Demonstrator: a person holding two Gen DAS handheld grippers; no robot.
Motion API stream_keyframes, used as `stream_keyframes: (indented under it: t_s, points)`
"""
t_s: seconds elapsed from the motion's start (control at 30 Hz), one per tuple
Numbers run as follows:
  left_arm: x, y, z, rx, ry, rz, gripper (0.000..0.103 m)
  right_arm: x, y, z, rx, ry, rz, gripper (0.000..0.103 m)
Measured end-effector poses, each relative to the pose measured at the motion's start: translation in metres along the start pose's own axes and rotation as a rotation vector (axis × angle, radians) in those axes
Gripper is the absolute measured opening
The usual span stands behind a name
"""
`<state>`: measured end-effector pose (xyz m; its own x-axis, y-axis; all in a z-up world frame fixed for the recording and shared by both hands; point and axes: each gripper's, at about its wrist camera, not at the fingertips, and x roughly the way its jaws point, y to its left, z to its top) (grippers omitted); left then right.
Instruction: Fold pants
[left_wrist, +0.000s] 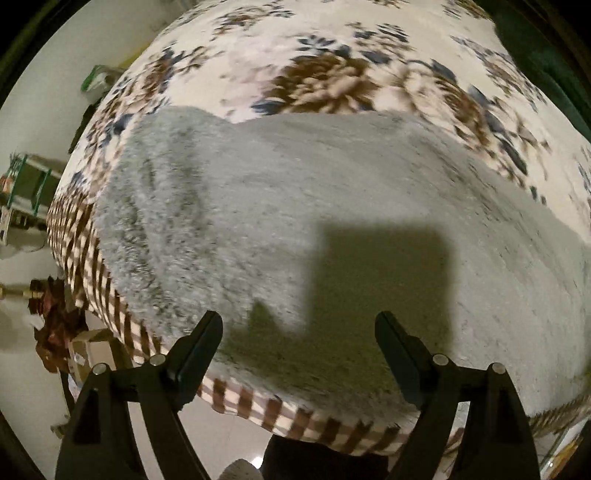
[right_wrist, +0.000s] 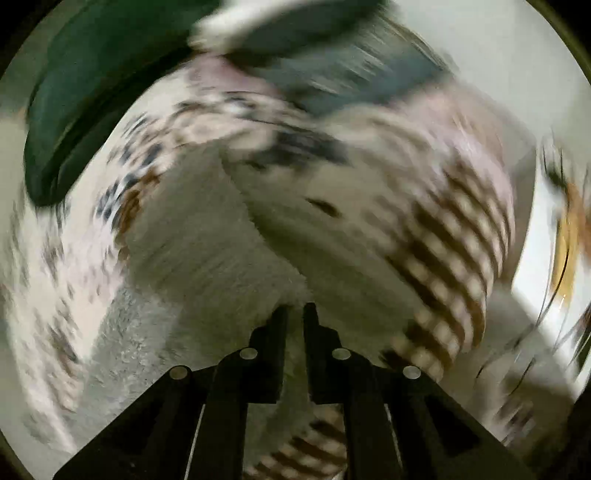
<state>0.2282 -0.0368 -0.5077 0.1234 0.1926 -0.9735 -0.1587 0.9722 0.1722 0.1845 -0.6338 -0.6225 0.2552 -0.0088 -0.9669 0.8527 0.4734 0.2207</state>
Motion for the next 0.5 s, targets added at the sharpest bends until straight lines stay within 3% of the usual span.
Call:
stream_keyframes:
  t_s: [0.03,0.1,0.13,0.3,0.47,0.5]
  points:
    - [0.0,-0.003,0.0,0.006,0.003,-0.002,0.084,0.003,-0.018,0.0,0.05,0.03,0.031,0.029]
    - [0.0,-0.007,0.0,0.015,0.01,-0.011,0.084,0.003,-0.046,-0.002,0.138,0.042,0.093,0.045]
    - [0.0,-0.009,-0.001,0.019,0.015,-0.013,0.084,0.002,-0.058,-0.006,0.177,0.038,0.147,0.046]
    - [-0.001,-0.013,-0.001,0.033,0.026,-0.006,0.084,0.014,-0.072,-0.015,0.32,0.057,0.338,0.046]
    - [0.002,-0.01,0.0,0.033,0.032,0.001,0.084,0.043,-0.053,-0.009,0.336,0.049,0.365,0.045]
    - [0.004,-0.009,0.0,0.033,0.041,0.001,0.084,0.047,-0.052,-0.008,0.338,0.045,0.365,0.023]
